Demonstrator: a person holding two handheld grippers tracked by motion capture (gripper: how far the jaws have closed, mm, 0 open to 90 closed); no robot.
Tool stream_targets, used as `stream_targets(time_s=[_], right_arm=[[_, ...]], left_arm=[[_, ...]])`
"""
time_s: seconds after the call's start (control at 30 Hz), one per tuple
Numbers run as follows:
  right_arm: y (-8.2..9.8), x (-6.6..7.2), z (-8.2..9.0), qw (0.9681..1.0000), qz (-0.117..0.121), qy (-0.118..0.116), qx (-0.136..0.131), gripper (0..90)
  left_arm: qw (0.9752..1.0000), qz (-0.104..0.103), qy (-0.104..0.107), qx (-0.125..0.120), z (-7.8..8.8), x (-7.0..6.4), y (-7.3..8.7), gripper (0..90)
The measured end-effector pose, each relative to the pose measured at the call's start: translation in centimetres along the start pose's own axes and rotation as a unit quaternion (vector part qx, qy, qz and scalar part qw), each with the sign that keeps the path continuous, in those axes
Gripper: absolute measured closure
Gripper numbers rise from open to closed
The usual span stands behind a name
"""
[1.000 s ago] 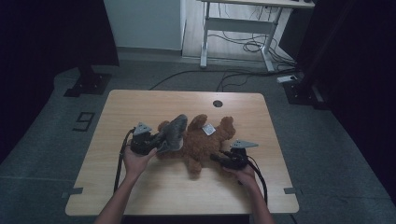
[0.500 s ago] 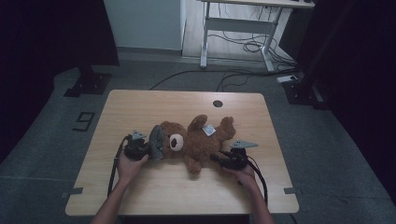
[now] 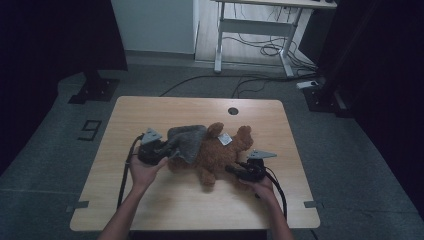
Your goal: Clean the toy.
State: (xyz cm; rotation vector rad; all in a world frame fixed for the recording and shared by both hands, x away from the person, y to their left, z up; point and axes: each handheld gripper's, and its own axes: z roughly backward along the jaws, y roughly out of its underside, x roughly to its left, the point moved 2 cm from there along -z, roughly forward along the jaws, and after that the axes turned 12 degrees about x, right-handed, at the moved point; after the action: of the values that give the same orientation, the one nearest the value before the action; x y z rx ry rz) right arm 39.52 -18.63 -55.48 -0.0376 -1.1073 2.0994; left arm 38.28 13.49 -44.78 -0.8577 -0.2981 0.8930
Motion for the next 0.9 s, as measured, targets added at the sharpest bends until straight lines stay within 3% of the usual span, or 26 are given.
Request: stream_targets(time_s=[0.13, 0.3, 0.4, 0.53, 0.67, 0.8, 0.9], right_arm=[[0.0, 0.0, 0.0, 1.0, -0.001, 0.0, 0.0, 62.2], [0.0, 0.1, 0.0, 1.0, -0.002, 0.0, 0.002, 62.2], [0.1, 0.0, 0.1, 1.0, -0.001, -0.001, 0.003, 62.2], [0.1, -0.1, 0.1, 1.0, -0.005, -0.002, 0.003, 62.3], [0.1, 0.0, 0.1, 1.0, -0.001, -0.001, 0.003, 62.2], [0.1, 0.0, 0.1, 1.0, -0.002, -0.001, 0.004, 62.3], [0.1, 0.0, 0.1, 1.0, -0.004, -0.003, 0.003, 62.3]], left_arm=[[0.9988, -0.039, 0.029, 0.011, -2.5, -4.0, -1.7, 79.3], [0.9947, -0.071, 0.063, 0.04, -6.7, -8.6, -3.0, 79.2], [0.993, -0.091, 0.04, 0.064, -9.0, -10.0, -2.9, 79.2], [0.9938, -0.079, 0.045, 0.064, -9.5, -9.3, -2.5, 79.3], [0.9943, -0.081, 0.02, 0.066, -8.2, -8.2, -2.3, 79.3], [0.9954, -0.068, -0.021, 0.064, -6.2, -5.3, -2.0, 79.3], [0.9975, -0.041, -0.02, 0.054, -4.6, -2.8, -1.6, 79.3]])
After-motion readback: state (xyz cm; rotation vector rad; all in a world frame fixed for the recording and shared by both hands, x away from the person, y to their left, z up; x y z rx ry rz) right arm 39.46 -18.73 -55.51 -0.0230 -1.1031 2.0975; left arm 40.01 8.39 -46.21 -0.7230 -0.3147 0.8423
